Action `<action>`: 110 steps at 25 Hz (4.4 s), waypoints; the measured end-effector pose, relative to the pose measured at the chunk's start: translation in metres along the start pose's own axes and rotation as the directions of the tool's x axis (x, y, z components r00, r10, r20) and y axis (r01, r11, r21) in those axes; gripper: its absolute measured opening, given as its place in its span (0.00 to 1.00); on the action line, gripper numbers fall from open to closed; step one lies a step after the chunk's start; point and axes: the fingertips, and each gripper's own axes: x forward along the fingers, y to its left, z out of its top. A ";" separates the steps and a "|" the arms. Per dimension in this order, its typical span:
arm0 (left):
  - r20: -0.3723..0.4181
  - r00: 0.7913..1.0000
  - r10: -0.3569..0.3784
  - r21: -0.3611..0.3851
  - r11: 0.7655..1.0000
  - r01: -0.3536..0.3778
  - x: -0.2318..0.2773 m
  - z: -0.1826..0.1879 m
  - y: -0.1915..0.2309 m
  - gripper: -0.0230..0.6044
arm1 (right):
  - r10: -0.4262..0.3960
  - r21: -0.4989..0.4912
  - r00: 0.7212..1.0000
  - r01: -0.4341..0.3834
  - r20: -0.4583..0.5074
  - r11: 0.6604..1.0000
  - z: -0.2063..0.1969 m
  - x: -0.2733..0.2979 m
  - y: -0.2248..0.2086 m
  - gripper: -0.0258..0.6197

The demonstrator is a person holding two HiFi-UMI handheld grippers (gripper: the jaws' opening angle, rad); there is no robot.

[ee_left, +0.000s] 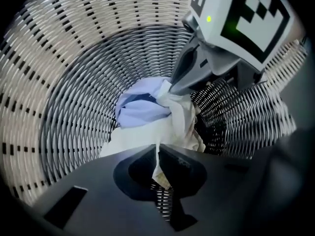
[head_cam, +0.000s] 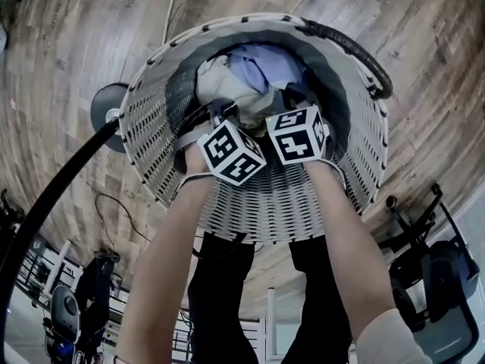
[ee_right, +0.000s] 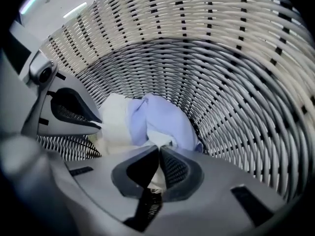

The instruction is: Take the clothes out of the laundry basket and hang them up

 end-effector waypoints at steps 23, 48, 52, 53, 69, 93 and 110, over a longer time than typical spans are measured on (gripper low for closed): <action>0.113 0.988 -0.103 -0.322 0.937 0.135 -0.145 0.018 -0.011 0.08 | 0.030 0.179 0.999 -0.032 0.015 0.983 0.019 -0.147 0.018 0.06; 0.348 0.929 0.125 -0.467 0.883 0.056 -0.343 0.018 0.020 0.08 | -0.006 0.092 0.977 -0.014 0.212 0.996 0.075 -0.343 0.025 0.05; 0.365 0.917 0.160 -0.502 0.864 0.049 -0.377 0.021 0.012 0.08 | 0.009 0.073 0.970 -0.027 0.241 0.997 0.083 -0.374 0.023 0.05; 0.369 0.913 0.172 -0.510 0.859 0.044 -0.386 0.021 0.012 0.08 | 0.013 0.066 0.968 -0.031 0.251 0.997 0.086 -0.382 0.023 0.05; 0.408 0.768 0.495 -0.740 0.671 -0.040 -0.555 0.029 -0.007 0.08 | 0.089 -0.110 0.867 -0.040 0.491 0.993 0.155 -0.546 0.044 0.05; 0.377 0.500 0.780 -0.826 0.527 -0.200 -0.802 0.007 -0.022 0.08 | 0.351 -0.351 0.563 -0.113 0.748 0.930 0.286 -0.749 0.126 0.05; 0.243 0.246 0.938 -0.892 0.316 -0.324 -0.953 -0.167 -0.042 0.08 | 0.545 -0.555 0.375 -0.091 0.750 0.827 0.315 -0.845 0.338 0.05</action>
